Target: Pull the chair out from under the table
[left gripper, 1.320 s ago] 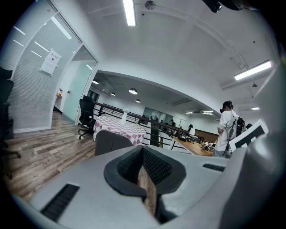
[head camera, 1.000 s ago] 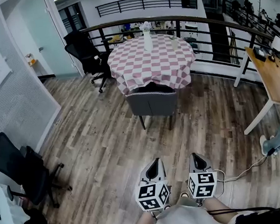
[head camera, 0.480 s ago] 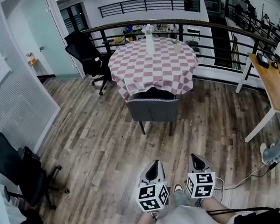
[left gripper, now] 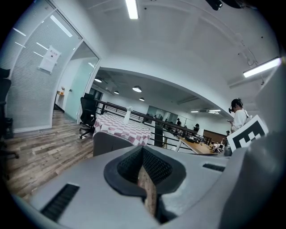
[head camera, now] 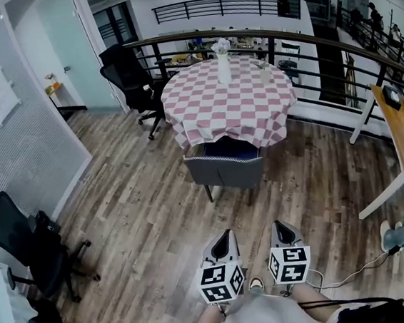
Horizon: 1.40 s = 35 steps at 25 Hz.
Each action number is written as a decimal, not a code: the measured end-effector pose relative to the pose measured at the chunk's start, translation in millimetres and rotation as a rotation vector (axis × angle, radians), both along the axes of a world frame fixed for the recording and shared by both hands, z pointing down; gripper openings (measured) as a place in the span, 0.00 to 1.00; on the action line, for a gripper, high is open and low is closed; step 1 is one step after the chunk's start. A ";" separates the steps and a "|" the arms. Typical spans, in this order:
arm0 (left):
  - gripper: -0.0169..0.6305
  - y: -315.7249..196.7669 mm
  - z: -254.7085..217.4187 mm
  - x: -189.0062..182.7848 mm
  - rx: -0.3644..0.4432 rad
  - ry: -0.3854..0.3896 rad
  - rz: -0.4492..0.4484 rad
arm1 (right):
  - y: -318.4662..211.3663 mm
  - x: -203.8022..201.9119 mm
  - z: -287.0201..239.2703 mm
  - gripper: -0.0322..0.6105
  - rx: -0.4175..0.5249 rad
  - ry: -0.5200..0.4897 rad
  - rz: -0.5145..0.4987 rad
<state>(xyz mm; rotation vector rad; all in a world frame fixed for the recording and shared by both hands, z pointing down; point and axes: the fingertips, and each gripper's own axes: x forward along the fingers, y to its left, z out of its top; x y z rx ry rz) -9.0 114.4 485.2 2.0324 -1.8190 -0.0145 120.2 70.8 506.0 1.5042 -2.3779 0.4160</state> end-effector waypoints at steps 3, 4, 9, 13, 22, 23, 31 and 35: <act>0.03 -20.2 0.9 6.0 -0.006 0.000 -0.009 | -22.5 2.7 1.0 0.08 -0.006 0.000 -0.019; 0.03 -27.2 1.1 8.1 -0.008 0.000 -0.011 | -29.9 4.4 1.2 0.08 -0.008 0.000 -0.023; 0.03 -59.6 0.0 18.4 -0.015 0.002 -0.027 | -61.6 13.9 4.2 0.08 -0.029 0.005 -0.047; 0.03 -80.6 2.5 29.5 -0.029 -0.005 -0.027 | -83.8 22.1 9.9 0.08 -0.049 0.004 -0.058; 0.03 -110.1 7.6 50.6 -0.060 -0.015 -0.019 | -111.1 30.5 13.7 0.08 -0.071 0.001 -0.102; 0.03 -112.6 7.8 52.0 -0.062 -0.018 -0.018 | -113.6 31.4 14.6 0.08 -0.073 0.000 -0.104; 0.03 -119.6 15.4 54.0 -0.083 -0.033 -0.021 | -122.0 35.6 25.1 0.08 -0.098 -0.014 -0.102; 0.03 -125.3 22.6 51.3 -0.098 -0.025 -0.023 | -128.3 33.3 33.2 0.08 -0.120 -0.011 -0.100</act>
